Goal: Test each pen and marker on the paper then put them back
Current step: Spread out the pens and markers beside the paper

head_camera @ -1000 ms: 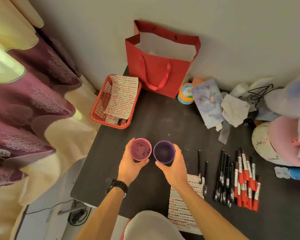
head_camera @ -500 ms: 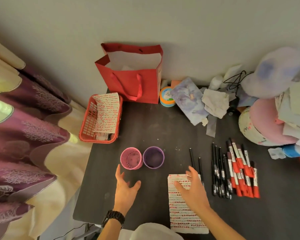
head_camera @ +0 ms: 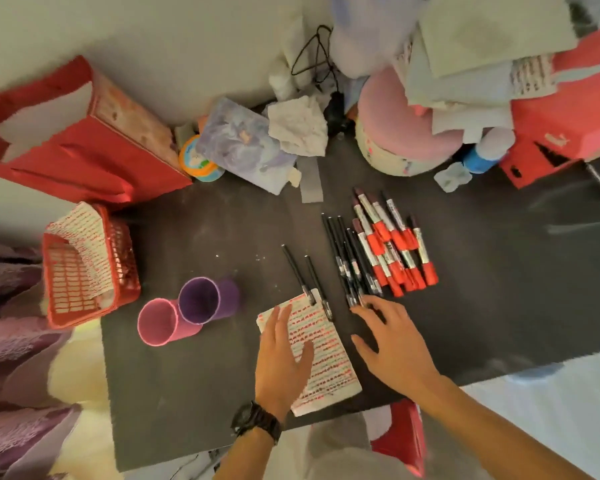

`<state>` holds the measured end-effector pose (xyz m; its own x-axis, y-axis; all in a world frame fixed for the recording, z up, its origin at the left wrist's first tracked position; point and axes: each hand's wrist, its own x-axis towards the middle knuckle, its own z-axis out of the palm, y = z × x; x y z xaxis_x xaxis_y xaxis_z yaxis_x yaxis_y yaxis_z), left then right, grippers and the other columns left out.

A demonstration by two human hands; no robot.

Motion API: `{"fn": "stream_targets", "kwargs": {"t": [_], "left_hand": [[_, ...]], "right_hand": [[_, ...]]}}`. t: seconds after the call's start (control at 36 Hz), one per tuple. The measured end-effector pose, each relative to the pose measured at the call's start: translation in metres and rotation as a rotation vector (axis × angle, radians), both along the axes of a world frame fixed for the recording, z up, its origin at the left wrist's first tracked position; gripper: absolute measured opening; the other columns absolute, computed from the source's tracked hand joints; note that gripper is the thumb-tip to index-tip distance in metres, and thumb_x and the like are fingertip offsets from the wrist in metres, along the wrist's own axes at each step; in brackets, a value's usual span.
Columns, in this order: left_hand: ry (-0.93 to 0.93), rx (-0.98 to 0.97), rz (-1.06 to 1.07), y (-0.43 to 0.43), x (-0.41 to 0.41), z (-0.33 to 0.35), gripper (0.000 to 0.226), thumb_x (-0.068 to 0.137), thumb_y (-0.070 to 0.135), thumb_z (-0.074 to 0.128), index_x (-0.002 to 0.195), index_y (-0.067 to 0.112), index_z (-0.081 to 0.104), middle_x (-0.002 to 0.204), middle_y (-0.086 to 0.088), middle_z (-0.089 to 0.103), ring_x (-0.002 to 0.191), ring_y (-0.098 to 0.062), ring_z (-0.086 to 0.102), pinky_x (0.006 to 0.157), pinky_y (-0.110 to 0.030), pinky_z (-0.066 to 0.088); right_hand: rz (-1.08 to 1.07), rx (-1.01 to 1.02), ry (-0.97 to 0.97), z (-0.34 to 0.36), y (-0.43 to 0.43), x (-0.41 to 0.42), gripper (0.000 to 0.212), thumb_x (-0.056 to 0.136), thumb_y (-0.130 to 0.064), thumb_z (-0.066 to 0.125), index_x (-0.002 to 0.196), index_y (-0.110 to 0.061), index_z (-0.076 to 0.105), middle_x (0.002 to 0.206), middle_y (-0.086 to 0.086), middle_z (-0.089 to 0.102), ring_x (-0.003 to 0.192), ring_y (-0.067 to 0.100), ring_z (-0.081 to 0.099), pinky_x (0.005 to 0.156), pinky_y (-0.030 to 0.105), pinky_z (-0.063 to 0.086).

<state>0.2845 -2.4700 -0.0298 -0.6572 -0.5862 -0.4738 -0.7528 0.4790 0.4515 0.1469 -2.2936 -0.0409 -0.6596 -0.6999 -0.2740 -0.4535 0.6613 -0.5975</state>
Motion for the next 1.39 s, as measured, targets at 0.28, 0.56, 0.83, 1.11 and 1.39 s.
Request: {"fn": "stream_targets", "kwargs": {"t": [0.28, 0.56, 0.83, 1.11, 1.39], "left_hand": [[0.095, -0.245, -0.057, 0.003, -0.052, -0.052, 0.059, 0.097, 0.021, 0.060, 0.151, 0.010, 0.040, 0.164, -0.006, 0.028, 0.153, -0.026, 0.020, 0.124, -0.045, 0.021], [0.270, -0.423, -0.108, 0.001, -0.033, -0.091, 0.058, 0.101, 0.037, 0.040, 0.154, 0.013, 0.038, 0.164, -0.002, 0.030, 0.153, -0.021, 0.022, 0.123, -0.046, 0.023], [0.329, -0.549, -0.116, 0.001, -0.027, -0.109, 0.063, 0.102, 0.047, 0.029, 0.156, 0.016, 0.034, 0.165, 0.003, 0.028, 0.154, -0.013, 0.018, 0.125, -0.043, 0.020], [0.318, -0.579, -0.198, 0.002, -0.021, -0.088, 0.057, 0.105, 0.039, 0.038, 0.158, 0.018, 0.027, 0.165, -0.002, 0.025, 0.152, -0.020, 0.020, 0.124, -0.040, 0.017], [0.306, -0.614, -0.215, -0.003, 0.033, -0.078, 0.059, 0.102, 0.047, 0.039, 0.157, 0.032, 0.024, 0.165, 0.004, 0.024, 0.152, -0.019, 0.020, 0.124, -0.044, 0.012]], "right_hand": [[0.008, -0.148, 0.211, -0.031, -0.026, 0.007, 0.044, 0.093, -0.034, 0.063, 0.136, -0.027, 0.056, 0.152, 0.004, 0.045, 0.146, 0.026, 0.033, 0.114, 0.046, 0.039], [0.537, -0.022, 0.526, -0.063, -0.075, -0.029, 0.063, 0.097, -0.030, 0.050, 0.157, -0.019, 0.032, 0.166, 0.008, 0.020, 0.155, 0.030, 0.007, 0.121, 0.060, 0.010], [0.439, -0.095, 0.817, -0.091, -0.057, -0.029, 0.053, 0.104, -0.040, 0.034, 0.142, -0.010, 0.054, 0.147, 0.015, 0.053, 0.142, 0.032, 0.041, 0.116, 0.059, 0.026], [0.220, -0.126, 0.845, -0.076, -0.051, -0.023, 0.029, 0.093, -0.034, 0.052, 0.106, -0.012, 0.067, 0.112, 0.009, 0.060, 0.107, 0.030, 0.057, 0.093, 0.041, 0.045], [0.221, 0.041, 0.799, -0.071, -0.009, -0.001, 0.067, 0.096, -0.062, 0.031, 0.155, -0.031, 0.029, 0.165, 0.002, 0.022, 0.154, 0.024, 0.012, 0.124, 0.046, 0.009]]}}
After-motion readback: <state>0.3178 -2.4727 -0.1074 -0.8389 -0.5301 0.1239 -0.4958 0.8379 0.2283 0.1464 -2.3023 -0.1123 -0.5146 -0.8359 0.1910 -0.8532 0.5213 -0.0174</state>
